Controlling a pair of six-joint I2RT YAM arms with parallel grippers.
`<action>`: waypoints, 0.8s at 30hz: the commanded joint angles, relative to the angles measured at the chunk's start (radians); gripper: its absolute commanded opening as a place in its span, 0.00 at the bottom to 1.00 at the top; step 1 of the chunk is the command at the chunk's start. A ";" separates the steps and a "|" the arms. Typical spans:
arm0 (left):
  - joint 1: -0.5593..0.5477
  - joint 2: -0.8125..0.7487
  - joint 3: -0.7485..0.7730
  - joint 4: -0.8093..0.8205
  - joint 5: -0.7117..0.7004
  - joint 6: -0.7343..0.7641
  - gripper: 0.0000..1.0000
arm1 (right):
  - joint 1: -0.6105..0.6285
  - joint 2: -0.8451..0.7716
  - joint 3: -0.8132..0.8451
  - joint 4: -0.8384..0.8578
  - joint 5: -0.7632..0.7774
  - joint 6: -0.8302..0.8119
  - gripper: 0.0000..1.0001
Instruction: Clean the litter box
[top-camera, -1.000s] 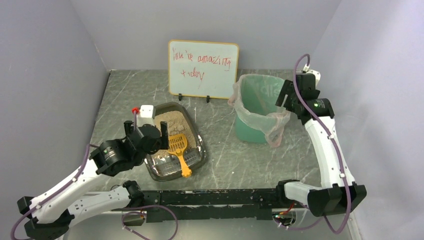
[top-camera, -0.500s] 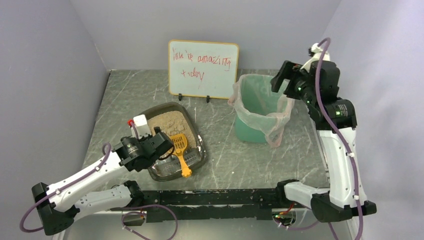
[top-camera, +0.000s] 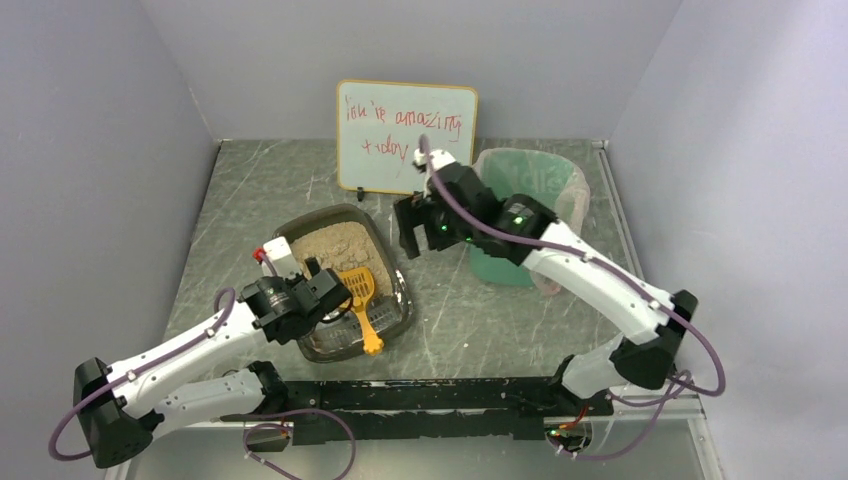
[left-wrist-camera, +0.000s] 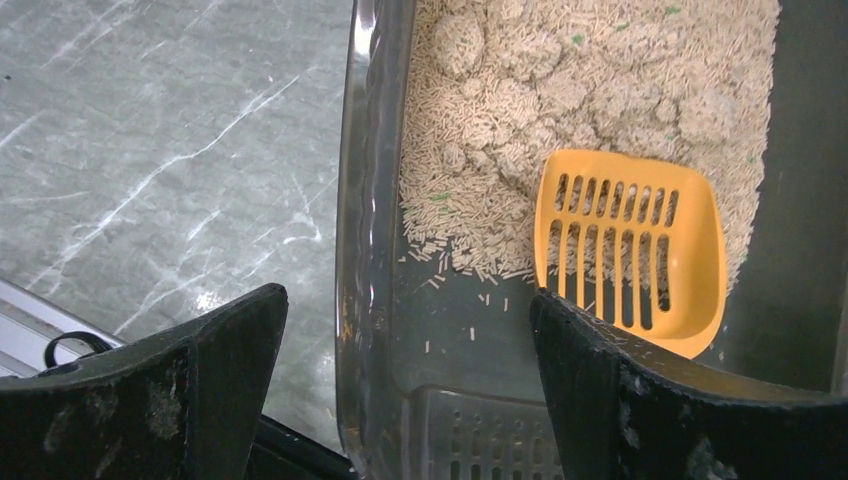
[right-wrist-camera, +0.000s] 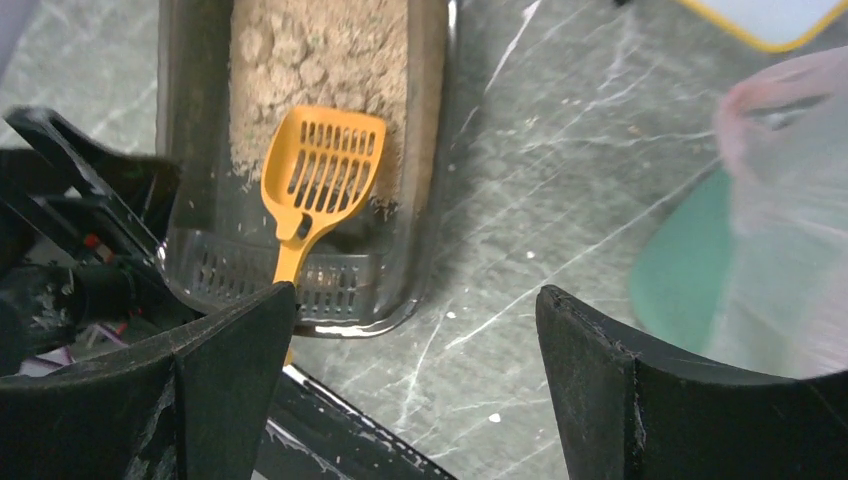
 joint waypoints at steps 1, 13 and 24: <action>0.055 -0.006 -0.015 0.085 -0.021 0.035 0.97 | 0.053 0.056 -0.043 0.110 0.019 0.036 0.94; 0.297 -0.040 -0.123 0.367 0.148 0.292 0.92 | 0.065 0.271 -0.148 0.270 -0.015 0.135 0.92; 0.364 0.000 -0.177 0.477 0.216 0.384 0.65 | 0.065 0.420 -0.131 0.322 0.018 0.185 0.71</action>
